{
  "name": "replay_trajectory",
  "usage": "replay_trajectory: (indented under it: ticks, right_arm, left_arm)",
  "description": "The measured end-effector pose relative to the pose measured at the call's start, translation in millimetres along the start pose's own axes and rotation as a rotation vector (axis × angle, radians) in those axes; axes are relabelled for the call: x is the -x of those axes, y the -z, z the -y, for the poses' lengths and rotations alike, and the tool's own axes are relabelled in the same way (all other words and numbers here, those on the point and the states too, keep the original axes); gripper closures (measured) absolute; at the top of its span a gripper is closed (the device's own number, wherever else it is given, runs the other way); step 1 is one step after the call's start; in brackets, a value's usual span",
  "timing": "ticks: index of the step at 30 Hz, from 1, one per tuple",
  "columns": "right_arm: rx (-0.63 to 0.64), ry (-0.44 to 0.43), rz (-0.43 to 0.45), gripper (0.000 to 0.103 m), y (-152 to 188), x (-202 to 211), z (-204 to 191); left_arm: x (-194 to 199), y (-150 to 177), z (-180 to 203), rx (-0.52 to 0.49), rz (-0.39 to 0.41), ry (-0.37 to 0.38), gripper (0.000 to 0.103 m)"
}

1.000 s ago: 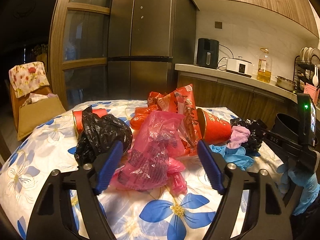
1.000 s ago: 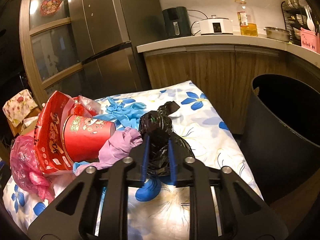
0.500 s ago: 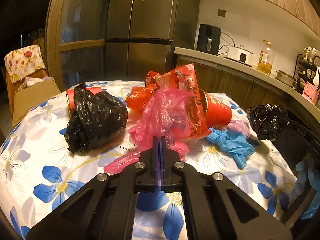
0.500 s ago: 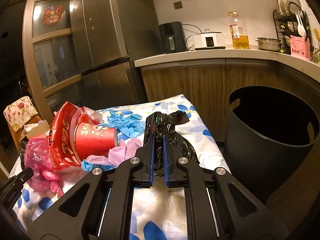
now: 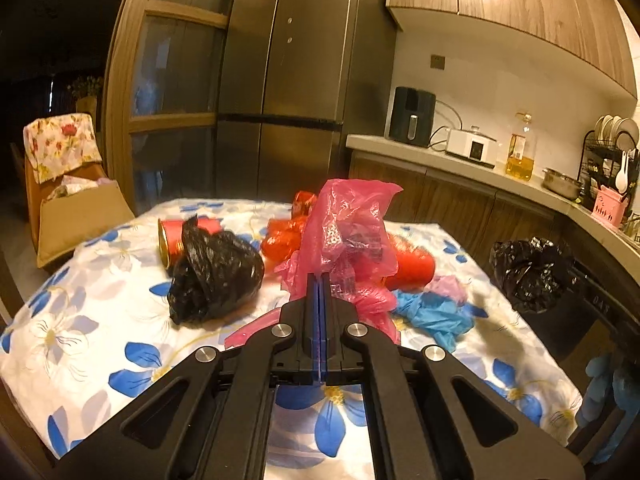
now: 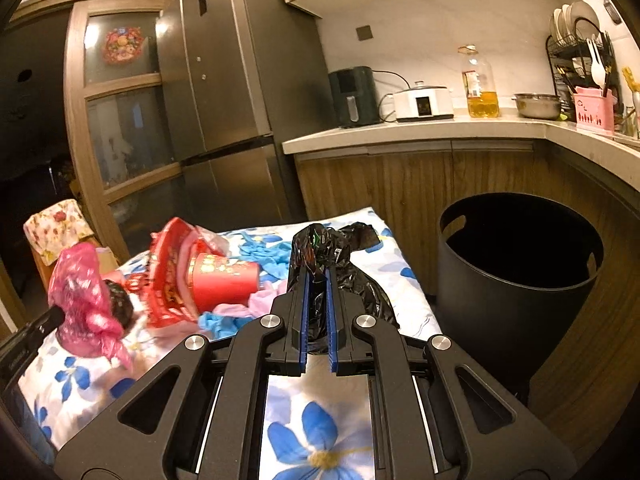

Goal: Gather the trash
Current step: 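Carry both bags over the black bin and open both tools to drop them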

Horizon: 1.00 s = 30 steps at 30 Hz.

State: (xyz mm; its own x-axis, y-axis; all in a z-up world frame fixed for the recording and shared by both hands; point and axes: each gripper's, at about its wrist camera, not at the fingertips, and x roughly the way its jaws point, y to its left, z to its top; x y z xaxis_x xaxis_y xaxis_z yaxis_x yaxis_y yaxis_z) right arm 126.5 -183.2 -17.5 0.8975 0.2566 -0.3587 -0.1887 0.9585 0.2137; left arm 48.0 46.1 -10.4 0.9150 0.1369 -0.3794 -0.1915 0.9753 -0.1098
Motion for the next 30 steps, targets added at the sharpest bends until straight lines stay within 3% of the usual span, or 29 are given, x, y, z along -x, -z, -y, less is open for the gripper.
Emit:
replay_trajectory:
  ticks: [6,14,30]
  right_arm:
    - [0.016,-0.008,0.001,0.095,2,18,-2]
    - [0.015,0.044,0.05,0.096,-9,42,16]
    - [-0.056,0.296,0.202,0.096,-55,70,112]
  left_arm:
    - [5,-11,16,-0.021,0.028,0.024,0.103]
    - [-6,-23,59,-0.068,0.037,0.116,0.103]
    - [-33,-53,203,-0.175,0.115,0.393,0.103]
